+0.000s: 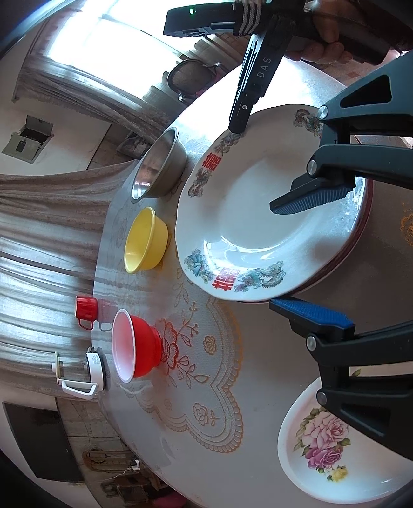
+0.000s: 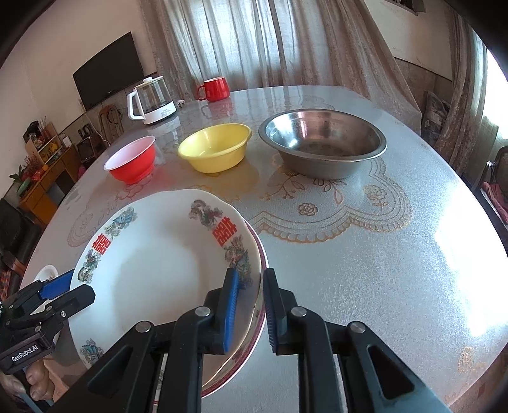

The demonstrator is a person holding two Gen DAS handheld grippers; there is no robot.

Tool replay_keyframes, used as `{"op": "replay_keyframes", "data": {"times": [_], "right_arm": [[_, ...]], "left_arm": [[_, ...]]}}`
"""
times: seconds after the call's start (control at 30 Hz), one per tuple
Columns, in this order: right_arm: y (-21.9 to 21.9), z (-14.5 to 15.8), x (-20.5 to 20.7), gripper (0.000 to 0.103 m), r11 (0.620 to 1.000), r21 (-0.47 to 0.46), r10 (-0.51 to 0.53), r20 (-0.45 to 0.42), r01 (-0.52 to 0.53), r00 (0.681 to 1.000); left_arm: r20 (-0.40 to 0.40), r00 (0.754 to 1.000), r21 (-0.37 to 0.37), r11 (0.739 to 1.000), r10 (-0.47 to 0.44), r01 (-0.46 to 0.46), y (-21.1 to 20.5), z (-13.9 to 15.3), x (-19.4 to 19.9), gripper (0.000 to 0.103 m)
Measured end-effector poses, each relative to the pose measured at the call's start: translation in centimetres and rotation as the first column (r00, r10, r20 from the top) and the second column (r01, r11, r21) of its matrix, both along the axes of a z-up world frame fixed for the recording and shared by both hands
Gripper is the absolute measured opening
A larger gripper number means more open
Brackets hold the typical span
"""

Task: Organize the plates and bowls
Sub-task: 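Move both tools to the rim of the pink-rose plate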

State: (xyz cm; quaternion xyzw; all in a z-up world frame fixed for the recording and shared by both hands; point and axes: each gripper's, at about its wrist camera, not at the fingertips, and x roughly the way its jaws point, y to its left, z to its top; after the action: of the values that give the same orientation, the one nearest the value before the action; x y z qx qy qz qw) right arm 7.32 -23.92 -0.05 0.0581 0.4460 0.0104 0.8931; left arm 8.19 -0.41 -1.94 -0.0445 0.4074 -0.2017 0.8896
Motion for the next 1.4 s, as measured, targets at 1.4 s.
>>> {"op": "replay_keyframes", "data": {"times": [1.4], "right_arm": [[13.0, 1.5, -3.7, 0.026, 0.878, 0.175, 0.43, 0.123, -0.446, 0.894]], "left_arm": [[0.06, 0.946, 0.022, 0.947, 0.319, -0.32, 10.4, 2.2, -3.5, 0.056]]}}
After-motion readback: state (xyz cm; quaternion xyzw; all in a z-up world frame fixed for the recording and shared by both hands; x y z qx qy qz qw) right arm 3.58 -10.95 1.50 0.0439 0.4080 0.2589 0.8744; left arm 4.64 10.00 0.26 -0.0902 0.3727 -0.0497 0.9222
